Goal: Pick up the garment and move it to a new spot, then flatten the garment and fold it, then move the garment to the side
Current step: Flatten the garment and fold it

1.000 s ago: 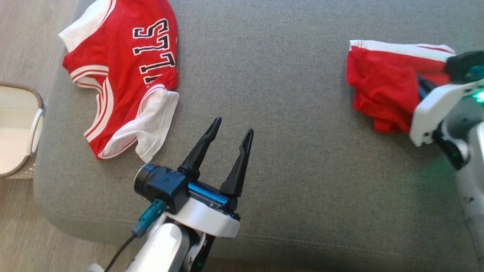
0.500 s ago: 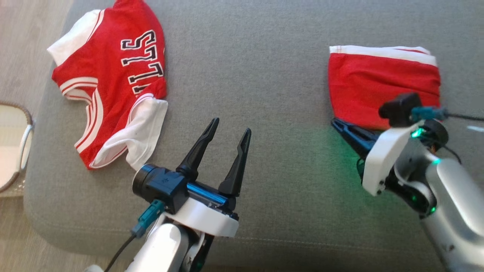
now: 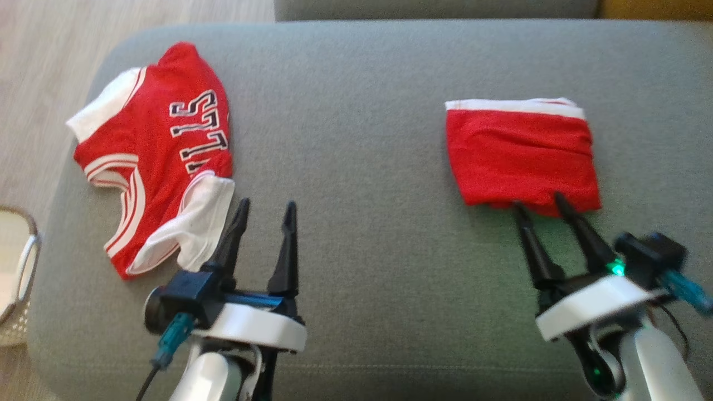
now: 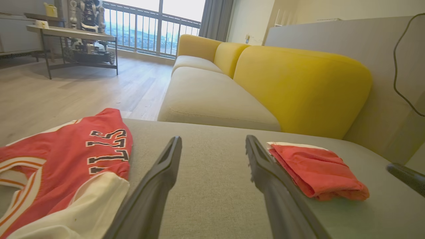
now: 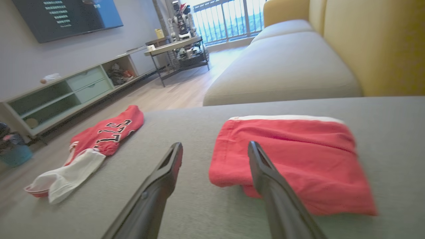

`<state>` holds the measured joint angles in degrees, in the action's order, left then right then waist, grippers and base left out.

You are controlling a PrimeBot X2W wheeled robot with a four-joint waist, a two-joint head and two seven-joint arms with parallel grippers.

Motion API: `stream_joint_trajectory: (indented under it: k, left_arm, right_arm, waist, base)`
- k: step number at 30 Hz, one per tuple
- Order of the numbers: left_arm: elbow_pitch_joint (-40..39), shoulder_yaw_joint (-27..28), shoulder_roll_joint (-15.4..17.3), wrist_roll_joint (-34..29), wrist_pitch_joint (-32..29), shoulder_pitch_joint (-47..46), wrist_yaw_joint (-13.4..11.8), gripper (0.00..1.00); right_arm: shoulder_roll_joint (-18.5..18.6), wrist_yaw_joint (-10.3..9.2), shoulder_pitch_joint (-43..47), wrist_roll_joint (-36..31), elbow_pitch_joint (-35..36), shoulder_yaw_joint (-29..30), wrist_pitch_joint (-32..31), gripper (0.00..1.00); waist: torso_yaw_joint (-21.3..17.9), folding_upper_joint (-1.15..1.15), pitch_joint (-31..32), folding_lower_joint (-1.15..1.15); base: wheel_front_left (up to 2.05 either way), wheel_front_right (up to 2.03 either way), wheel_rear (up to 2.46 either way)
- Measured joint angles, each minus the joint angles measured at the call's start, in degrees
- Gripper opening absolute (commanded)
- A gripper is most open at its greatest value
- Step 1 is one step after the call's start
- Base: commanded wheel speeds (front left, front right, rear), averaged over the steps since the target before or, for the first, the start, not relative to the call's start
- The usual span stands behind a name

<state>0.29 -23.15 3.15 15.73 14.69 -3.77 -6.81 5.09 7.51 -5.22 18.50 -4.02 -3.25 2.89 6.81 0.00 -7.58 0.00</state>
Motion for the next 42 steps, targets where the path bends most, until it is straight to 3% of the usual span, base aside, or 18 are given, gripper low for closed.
stream_joint_trajectory:
  k: [1, 4, 14, 24, 42]
  left_arm:
    - [-0.02, 1.15, 0.25, -0.31, 0.0, 1.08, -0.77, 1.0]
    - [-0.18, 2.2, 0.66, -1.75, 0.0, 3.41, -1.14, 1.0]
    - [-2.13, 3.69, 1.6, -7.26, 0.0, 8.93, -0.23, 1.0]
    - [-3.47, 4.8, 1.36, -11.02, 0.0, 10.73, -1.38, 1.0]
    - [-1.91, 6.31, 0.47, -11.07, 0.0, 11.68, -2.23, 1.0]
  right_arm:
    - [-0.6, 0.0, 1.66, -3.48, -0.09, 2.63, 3.78, 1.0]
    - [-1.32, 0.0, 3.47, -5.98, -0.98, 4.87, 7.49, 1.0]
    - [-2.1, 0.0, 6.97, -15.06, -2.29, 10.31, 11.37, 1.0]
    - [-2.56, 0.0, 9.83, -16.41, -1.02, 10.8, 11.56, 1.0]
    - [-2.66, 0.0, 10.65, -16.42, -1.02, 10.35, 11.57, 1.0]
  waist:
    - [-0.69, 0.0, 1.31, 0.0]
    - [-1.81, 0.0, 3.23, 0.0]
    - [-5.19, 0.0, 7.72, 0.0]
    - [-5.79, 0.0, 8.89, 0.0]
    - [-4.74, 0.0, 9.49, 0.0]
  base:
    - [0.0, 0.0, 0.0]
    - [0.0, 0.0, 0.0]
    - [0.0, 0.0, 0.0]
    - [0.0, 0.0, 0.0]
    - [0.0, 0.0, 0.0]
